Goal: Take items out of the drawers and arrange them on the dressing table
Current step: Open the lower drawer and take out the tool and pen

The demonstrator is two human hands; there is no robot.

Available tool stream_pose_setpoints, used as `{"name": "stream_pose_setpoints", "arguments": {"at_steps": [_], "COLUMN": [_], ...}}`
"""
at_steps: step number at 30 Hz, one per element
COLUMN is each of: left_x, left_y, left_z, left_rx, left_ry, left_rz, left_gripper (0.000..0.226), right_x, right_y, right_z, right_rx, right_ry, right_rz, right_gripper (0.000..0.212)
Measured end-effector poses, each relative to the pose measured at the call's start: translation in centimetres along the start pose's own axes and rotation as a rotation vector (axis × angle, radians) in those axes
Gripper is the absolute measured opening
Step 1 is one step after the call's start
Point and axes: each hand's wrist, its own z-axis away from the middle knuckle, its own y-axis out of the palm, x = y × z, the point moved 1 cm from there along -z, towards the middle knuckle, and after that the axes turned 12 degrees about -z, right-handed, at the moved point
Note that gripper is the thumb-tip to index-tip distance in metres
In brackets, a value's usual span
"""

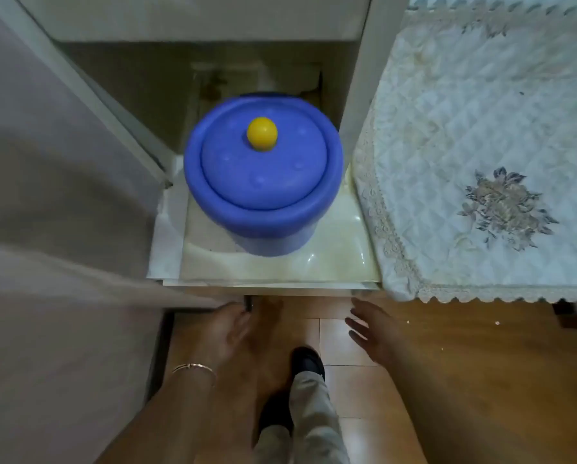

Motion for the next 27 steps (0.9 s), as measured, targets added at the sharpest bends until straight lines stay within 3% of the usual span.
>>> {"name": "stream_pose_setpoints", "arguments": {"at_steps": [2,5,10,13,15,19,22,24,27], "left_x": [-0.4,-0.9,1.4,4.2,6.1,6.2,3.6,1.6,1.3], "left_y": [-0.1,-0.5,-2.2,-2.9,-4.2,-7.4,-7.0,-5.7,-4.9], "left_z": [-1.4,-2.1,1.4,6.0,9.2,14.5,15.4,14.9,13.2], "left_rx": [0.005,0.057,0.073,0.039,-0.062,-0.213,-0.370,-0.365,-0.249], "left_ry": [0.037,0.048,0.019,0.047,0.158,0.666,1.038,1.074,0.947], "left_rz": [0.091,0.271,0.221,-0.056,-0.295,-0.717,-1.046,-1.236,-1.526], "left_gripper": [0.016,0.022,0.021,0.016,0.019,0.021,0.018,0.028,0.030], "right_x": [-0.1,-0.1,-2.4,-5.0,-6.6,-7.4,-5.0,-3.2,-2.6], "right_y": [0.2,0.7,-0.9,-2.5,-3.2,-3.3,-1.9,-1.0,-1.0], "right_z": [-1.1,-1.5,1.5,4.9,7.8,14.7,16.6,15.5,13.4], "right_rx": [0.051,0.036,-0.005,-0.035,-0.088,-0.089,-0.120,-0.106,-0.108], "right_ry": [-0.016,-0.015,-0.029,-0.034,-0.109,-0.634,-0.994,-1.026,-0.922], "right_rz": [-0.088,-0.150,-0.119,0.010,0.263,0.673,0.844,0.991,1.247], "right_gripper": [0.011,0.018,0.011,0.019,0.029,0.015,0.016,0.022,0.022]}}
